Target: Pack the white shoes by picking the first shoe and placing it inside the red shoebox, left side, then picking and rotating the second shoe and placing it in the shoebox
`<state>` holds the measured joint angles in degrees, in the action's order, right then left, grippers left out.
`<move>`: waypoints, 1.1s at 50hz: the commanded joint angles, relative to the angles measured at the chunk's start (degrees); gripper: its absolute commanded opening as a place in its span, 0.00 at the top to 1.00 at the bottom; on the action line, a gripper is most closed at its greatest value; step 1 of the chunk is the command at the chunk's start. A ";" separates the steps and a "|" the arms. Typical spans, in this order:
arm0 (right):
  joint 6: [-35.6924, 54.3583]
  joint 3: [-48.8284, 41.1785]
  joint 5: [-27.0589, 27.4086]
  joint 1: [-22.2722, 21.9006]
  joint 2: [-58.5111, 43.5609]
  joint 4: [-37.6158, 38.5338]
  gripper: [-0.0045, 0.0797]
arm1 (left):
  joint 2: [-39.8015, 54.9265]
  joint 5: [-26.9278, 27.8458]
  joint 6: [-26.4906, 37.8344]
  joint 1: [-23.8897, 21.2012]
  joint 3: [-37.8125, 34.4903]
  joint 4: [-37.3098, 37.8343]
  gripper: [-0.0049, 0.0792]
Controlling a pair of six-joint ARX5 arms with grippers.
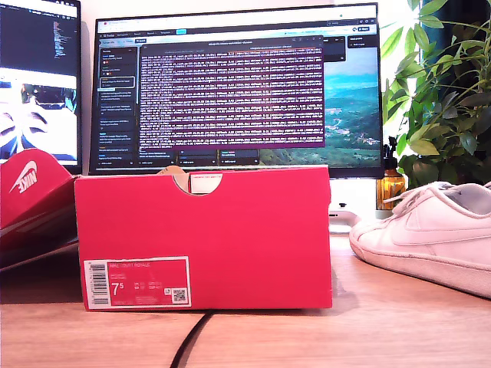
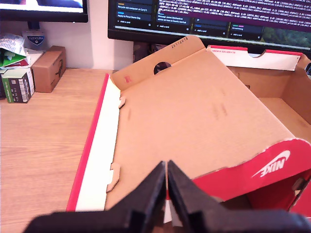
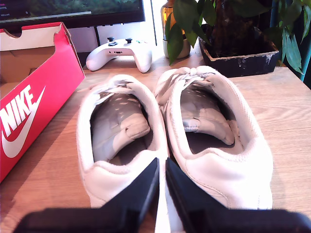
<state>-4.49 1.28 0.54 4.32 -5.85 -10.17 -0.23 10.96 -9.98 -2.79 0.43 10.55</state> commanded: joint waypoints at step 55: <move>-27.80 8.55 -16.26 0.24 -3.69 24.28 0.96 | 6.73 23.37 9.79 -2.29 15.39 -1.57 0.96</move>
<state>-32.82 7.70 -15.03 4.27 -7.77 15.53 4.47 34.00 -5.76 -4.38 14.46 6.35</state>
